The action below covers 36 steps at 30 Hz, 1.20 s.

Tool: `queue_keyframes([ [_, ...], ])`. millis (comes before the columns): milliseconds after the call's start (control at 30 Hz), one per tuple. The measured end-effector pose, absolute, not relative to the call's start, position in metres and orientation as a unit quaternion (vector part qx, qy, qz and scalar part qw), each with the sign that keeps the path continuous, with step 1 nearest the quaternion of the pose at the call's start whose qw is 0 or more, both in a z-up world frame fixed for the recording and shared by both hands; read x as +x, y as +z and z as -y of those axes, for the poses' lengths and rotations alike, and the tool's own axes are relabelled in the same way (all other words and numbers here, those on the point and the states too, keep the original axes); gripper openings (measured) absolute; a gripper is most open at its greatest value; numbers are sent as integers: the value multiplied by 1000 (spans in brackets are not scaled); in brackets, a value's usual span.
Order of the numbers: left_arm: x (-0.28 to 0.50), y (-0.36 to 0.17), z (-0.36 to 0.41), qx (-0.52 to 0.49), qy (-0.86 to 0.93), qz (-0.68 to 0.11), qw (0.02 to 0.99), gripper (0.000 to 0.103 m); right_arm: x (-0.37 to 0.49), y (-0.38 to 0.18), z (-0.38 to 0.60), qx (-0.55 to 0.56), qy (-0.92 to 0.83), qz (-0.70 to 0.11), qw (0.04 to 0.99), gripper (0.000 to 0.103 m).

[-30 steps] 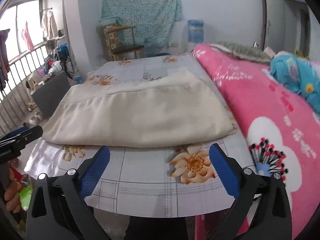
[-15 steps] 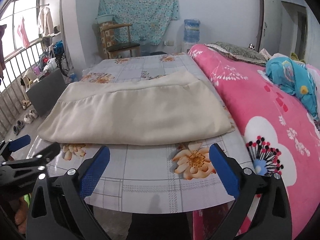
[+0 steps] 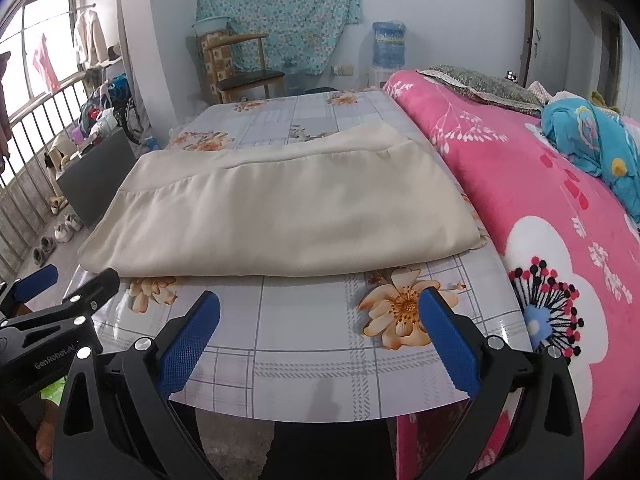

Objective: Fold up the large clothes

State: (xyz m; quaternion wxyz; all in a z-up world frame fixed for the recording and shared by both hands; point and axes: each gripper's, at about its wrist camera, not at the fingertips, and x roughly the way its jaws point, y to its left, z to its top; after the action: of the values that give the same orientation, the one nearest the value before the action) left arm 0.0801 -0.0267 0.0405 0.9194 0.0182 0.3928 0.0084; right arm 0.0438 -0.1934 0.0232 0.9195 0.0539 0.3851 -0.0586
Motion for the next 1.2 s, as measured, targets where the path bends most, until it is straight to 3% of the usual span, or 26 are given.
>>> queue_keyframes([
  [1200,85,31,32,13,-5,-415,910,95,45,25,190,44,-61,-385,920,97],
])
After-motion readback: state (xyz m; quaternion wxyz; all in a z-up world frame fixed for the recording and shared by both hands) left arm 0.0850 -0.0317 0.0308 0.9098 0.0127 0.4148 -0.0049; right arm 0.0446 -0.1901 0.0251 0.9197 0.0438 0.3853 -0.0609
